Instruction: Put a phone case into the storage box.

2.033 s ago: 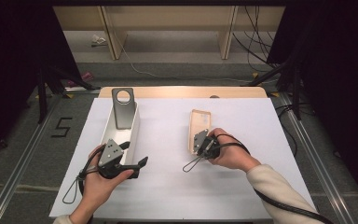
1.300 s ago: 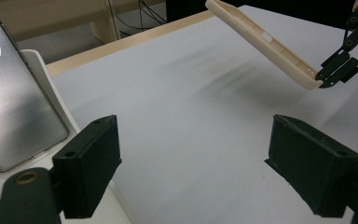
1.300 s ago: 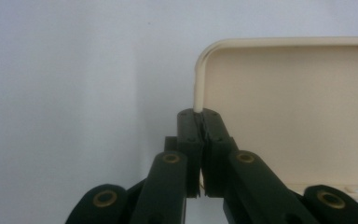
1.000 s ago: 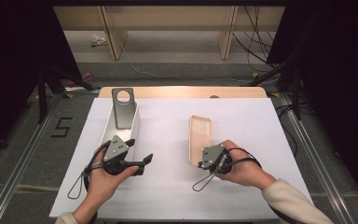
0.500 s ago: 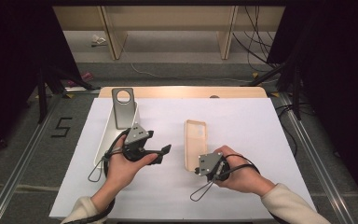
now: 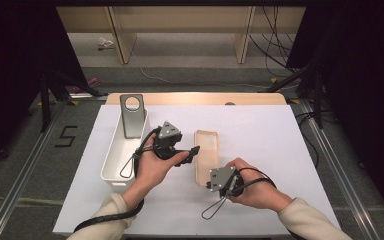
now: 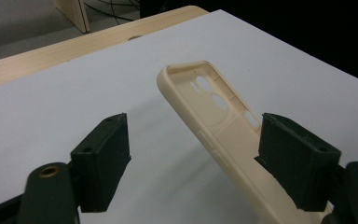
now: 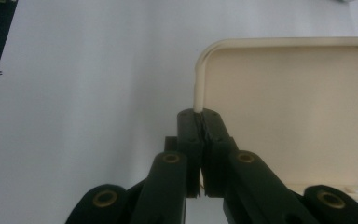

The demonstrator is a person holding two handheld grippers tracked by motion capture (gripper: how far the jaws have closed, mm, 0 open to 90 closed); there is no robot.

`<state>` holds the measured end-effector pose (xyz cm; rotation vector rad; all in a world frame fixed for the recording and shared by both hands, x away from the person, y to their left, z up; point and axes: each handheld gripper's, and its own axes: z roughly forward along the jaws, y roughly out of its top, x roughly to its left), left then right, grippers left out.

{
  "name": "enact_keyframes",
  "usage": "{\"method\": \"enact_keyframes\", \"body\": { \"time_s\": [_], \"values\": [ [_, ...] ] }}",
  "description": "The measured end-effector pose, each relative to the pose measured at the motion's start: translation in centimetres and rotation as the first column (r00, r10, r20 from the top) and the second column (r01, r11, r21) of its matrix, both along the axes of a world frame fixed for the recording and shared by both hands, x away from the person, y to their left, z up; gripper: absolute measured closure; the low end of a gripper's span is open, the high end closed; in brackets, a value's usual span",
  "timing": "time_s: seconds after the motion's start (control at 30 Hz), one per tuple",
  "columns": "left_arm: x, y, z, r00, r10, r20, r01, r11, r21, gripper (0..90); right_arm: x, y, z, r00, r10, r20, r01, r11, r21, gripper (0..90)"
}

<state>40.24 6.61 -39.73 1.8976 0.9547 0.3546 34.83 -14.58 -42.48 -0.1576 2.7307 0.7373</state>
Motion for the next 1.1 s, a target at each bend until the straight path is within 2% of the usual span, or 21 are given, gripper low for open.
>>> {"method": "enact_keyframes", "body": {
  "time_s": [0.23, 0.4, 0.5, 0.63, 0.8, 0.97, 1.03, 1.07, 1.1],
  "values": [
    [1.0, -1.1, -0.1, 0.9992, 0.002, -0.040, -0.001, 0.9999, 0.016, 30.7, 0.0, 0.2, 0.1, 1.0000, 0.000, 0.008, 0.000, 1.000, 0.002, 88.5],
    [1.6, -1.6, -0.1, 0.9977, 0.019, -0.064, -0.019, 0.9998, 0.004, 35.6, -0.1, 0.3, 0.0, 0.9998, 0.006, 0.017, -0.006, 1.000, 0.005, 88.5],
    [1.9, -1.8, -0.2, 0.9962, 0.025, -0.084, -0.024, 0.9997, 0.010, 40.2, -0.1, 0.3, 0.1, 0.9997, 0.005, 0.023, -0.005, 1.000, 0.004, 88.5],
    [2.1, -2.0, -0.3, 0.9946, 0.035, -0.098, -0.036, 0.9993, -0.010, 47.7, -0.2, 0.3, 0.1, 0.9998, 0.005, 0.019, -0.005, 1.000, -0.001, 88.5],
    [2.4, -1.9, -0.2, 0.9916, 0.045, -0.121, -0.047, 0.9988, -0.015, 56.7, -0.3, 0.5, 0.1, 0.9996, 0.016, 0.023, -0.015, 1.000, -0.006, 88.5],
    [2.6, -1.6, -0.3, 0.9888, 0.059, -0.137, -0.066, 0.9968, -0.045, 65.9, -0.5, 0.7, 0.1, 0.9993, 0.022, 0.032, -0.022, 1.000, -0.002, 88.5],
    [2.5, -1.5, -0.2, 0.9880, 0.059, -0.143, -0.068, 0.9959, -0.060, 68.0, -0.4, 0.7, 0.0, 0.9993, 0.021, 0.030, -0.021, 1.000, -0.006, 88.5],
    [2.5, -1.4, -0.2, 0.9879, 0.057, -0.144, -0.067, 0.9956, -0.066, 68.9, -0.4, 0.6, 0.0, 0.9998, 0.016, 0.012, -0.016, 1.000, -0.018, 88.5],
    [2.5, -1.4, -0.2, 0.9875, 0.055, -0.147, -0.066, 0.9953, -0.071, 69.5, -0.4, 0.6, -0.1, 0.9997, 0.015, 0.018, -0.014, 1.000, -0.016, 88.5]
  ]
}}
